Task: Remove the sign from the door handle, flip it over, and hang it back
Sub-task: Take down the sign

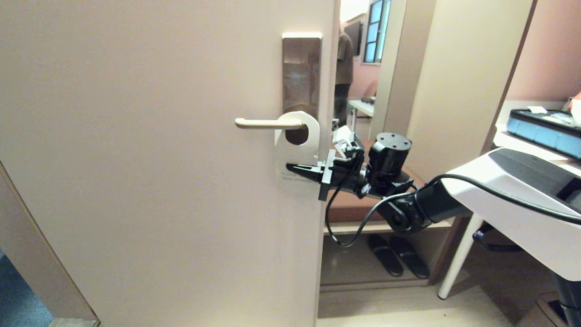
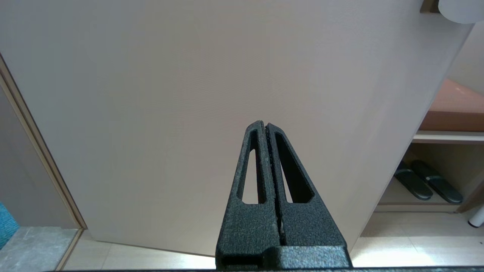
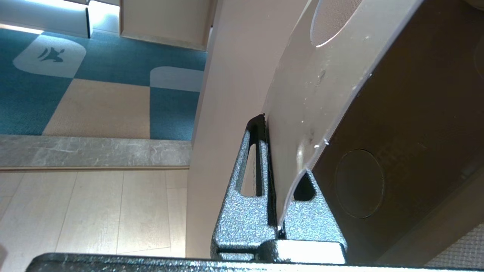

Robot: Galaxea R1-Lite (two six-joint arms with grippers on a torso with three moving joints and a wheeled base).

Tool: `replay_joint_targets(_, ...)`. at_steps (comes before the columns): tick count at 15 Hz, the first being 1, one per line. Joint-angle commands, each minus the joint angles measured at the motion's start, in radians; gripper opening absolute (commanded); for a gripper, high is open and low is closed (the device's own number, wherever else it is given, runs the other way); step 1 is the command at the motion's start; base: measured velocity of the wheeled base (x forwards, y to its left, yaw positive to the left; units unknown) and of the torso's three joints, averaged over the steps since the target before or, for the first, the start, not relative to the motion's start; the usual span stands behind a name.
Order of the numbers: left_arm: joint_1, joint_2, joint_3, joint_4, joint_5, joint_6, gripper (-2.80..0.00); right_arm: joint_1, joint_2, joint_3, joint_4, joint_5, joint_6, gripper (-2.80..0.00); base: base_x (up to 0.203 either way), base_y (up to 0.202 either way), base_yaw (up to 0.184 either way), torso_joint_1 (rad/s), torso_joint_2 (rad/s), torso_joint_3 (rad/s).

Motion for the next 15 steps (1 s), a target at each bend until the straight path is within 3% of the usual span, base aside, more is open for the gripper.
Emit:
replay_joint_targets(1, 0.0, 0.002, 0.0, -0.001, 0.001, -0.001, -2.8, 0.006, -0.008, 0.005, -0.009, 0.001, -0.001, -2.8, 0.0, 0.0, 0.0, 0.0, 0.0, 0.0)
replay_joint_targets(10, 0.0, 0.002, 0.0, 0.0, 0.001, -0.001, -2.8, 0.067, -0.038, 0.045, -0.009, -0.191, -0.008, -2.8, 0.0, 0.0, 0.0, 0.0, 0.0, 0.0)
replay_joint_targets(15, 0.0, 0.002, 0.0, 0.0, 0.001, -0.001, -2.8, 0.115, -0.04, 0.061, -0.006, -0.397, -0.033, -2.8, 0.0, 0.0, 0.0, 0.0, 0.0, 0.0)
